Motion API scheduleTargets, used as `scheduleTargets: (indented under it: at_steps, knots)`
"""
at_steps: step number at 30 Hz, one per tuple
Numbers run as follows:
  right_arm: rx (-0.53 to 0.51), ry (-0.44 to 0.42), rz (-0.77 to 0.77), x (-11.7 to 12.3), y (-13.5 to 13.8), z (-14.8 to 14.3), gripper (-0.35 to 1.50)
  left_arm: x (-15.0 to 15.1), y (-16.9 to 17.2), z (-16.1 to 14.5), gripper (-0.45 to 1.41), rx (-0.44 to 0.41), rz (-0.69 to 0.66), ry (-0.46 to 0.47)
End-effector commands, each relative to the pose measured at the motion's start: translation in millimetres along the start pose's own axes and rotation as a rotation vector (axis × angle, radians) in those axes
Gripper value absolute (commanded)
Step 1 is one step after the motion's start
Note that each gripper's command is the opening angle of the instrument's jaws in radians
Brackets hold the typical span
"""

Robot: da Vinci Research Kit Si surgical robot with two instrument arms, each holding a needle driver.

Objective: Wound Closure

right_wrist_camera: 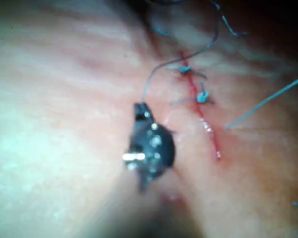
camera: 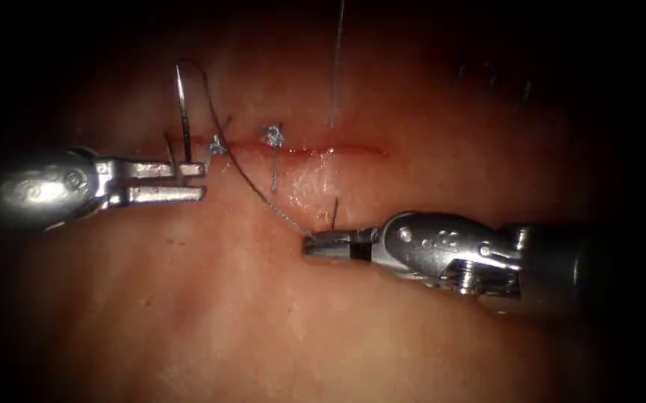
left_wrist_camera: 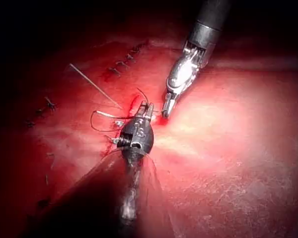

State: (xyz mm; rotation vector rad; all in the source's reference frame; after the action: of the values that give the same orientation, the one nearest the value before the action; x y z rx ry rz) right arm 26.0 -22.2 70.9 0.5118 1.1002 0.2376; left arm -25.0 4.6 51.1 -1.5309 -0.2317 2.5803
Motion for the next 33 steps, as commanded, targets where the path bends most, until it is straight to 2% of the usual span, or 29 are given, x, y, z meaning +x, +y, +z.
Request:
scheduleTargets:
  at_steps: [1, 12, 24, 26, 27, 28, 31, 33]
  knots:
    - [0.015, -0.001, 0.003, 0.1, -0.1, 0.8, -0.35, -0.3, -0.4, 0.7, -0.45, 0.001, 0.003, 0.001]
    - [0.15, 0.025, 0.046, 1.6, -2.9, 1.4, -0.35, -0.2, -0.5, 0.5, -0.45, -0.001, 0.002, 0.003]
    - [0.168, 0.022, 0.068, 2.0, -3.3, 1.6, -0.35, 0.7, -0.4, -0.5, -0.45, -0.005, -0.006, 0.003]
    - [0.132, 0.034, 0.057, 1.9, -2.8, 1.6, 0.39, 0.7, -0.5, -0.6, -0.45, -0.006, -0.005, 0.003]
    - [0.093, 0.04, 0.023, 1.8, -2.5, 1.3, 0.91, 0.6, -0.5, -0.7, -0.45, -0.004, -0.005, 0.002]
    - [0.057, 0.039, -0.004, 1.7, -2.1, 0.7, 1.16, 0.5, -0.6, -0.9, -0.45, -0.003, -0.005, 0.0]
    - [-0.017, 0.03, -0.049, 1.1, -0.4, -1.7, 1.21, 0.4, -0.9, -1.7, -0.45, 0.004, -0.008, -0.007]
    - [-0.043, 0.024, -0.049, 1.0, 0.1, -2.1, 1.23, 0.4, -1.0, -2.0, -0.45, 0.004, -0.009, -0.008]
